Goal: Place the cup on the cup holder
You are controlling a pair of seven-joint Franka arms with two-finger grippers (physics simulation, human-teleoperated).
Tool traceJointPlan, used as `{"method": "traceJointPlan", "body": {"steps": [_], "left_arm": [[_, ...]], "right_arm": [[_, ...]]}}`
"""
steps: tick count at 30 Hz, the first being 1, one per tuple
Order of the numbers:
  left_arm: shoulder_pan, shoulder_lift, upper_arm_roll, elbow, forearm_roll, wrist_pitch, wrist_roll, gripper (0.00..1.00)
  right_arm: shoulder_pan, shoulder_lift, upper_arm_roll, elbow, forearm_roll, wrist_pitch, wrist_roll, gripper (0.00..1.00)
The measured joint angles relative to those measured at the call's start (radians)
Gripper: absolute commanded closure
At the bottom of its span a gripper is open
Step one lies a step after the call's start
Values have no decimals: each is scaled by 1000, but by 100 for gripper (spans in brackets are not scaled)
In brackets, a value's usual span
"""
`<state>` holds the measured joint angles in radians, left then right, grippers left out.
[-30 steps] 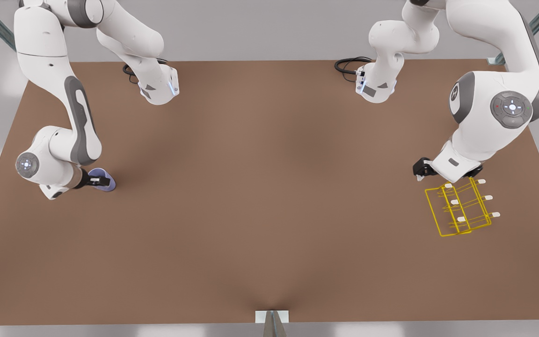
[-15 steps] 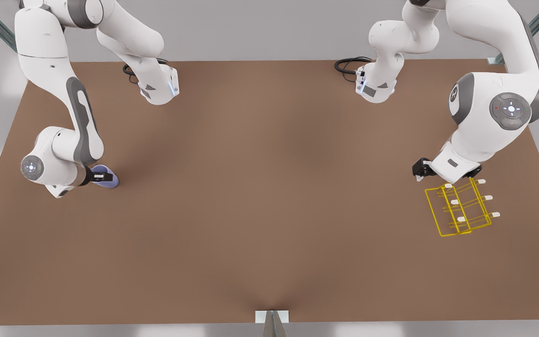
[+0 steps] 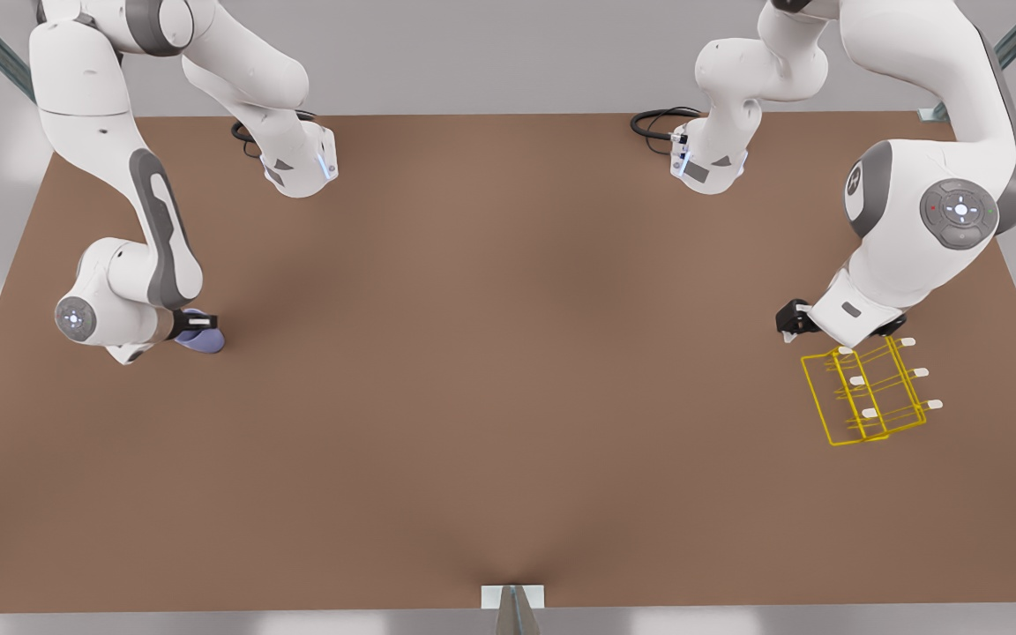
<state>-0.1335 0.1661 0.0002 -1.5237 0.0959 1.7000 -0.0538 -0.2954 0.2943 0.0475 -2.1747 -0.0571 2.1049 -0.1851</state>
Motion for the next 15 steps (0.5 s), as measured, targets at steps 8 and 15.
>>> {"method": "traceJointPlan", "body": {"steps": [8, 15], "left_arm": [[0, 3, 0, 0, 0, 1, 0, 0], [0, 2, 1, 0, 0, 0, 0, 0]], "right_arm": [[7, 1, 0, 22, 4, 14, -5, 79], [4, 1, 36, 196, 25, -63, -8, 79]]}}
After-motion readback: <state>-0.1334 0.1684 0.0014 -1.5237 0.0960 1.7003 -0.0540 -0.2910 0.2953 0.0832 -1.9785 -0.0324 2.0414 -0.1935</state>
